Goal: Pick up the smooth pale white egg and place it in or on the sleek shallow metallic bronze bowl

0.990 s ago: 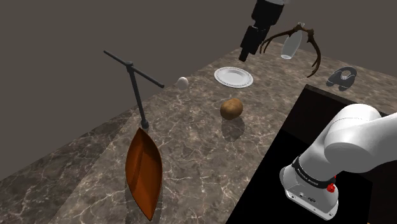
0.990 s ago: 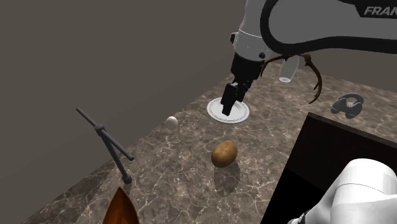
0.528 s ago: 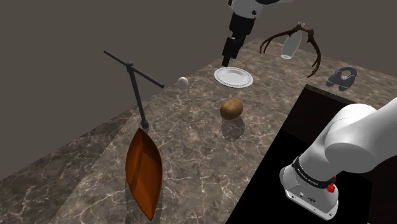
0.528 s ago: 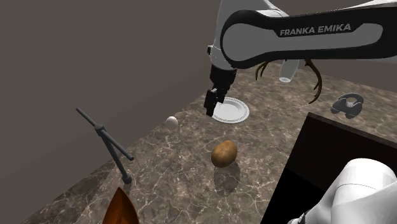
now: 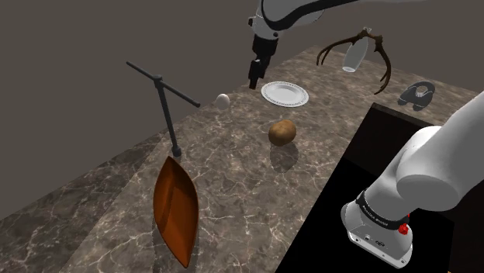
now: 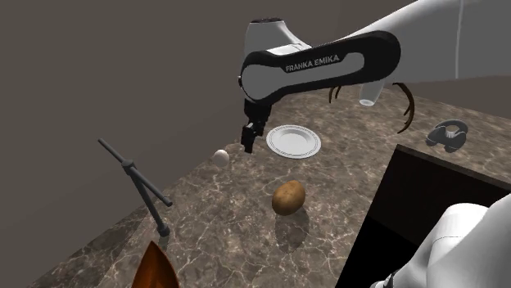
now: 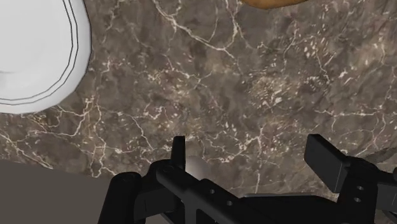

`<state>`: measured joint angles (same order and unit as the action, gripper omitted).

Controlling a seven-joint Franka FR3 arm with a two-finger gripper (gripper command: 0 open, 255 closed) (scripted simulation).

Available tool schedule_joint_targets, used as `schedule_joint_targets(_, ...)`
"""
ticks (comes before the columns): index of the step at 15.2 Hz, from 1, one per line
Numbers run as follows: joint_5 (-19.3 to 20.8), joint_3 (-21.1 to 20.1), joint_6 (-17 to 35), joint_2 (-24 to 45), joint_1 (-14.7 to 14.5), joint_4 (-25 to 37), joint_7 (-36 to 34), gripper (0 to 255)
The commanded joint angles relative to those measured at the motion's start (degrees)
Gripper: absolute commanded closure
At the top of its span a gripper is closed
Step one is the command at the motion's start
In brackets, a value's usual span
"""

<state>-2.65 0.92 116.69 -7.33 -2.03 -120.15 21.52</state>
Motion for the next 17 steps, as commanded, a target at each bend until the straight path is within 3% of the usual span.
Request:
schedule_joint_targets(1, 0.3, 0.0, 1.7, 4.5, -0.2, 2.5, 1.6, 0)
schedule_joint_targets(13, 3.2, -1.1, 4.3, 31.6, -1.0, 25.7, 9.3, 0)
schedule_joint_targets(17, 3.2, -1.0, 6.7, 33.0, -1.0, 24.6, 9.3, 0)
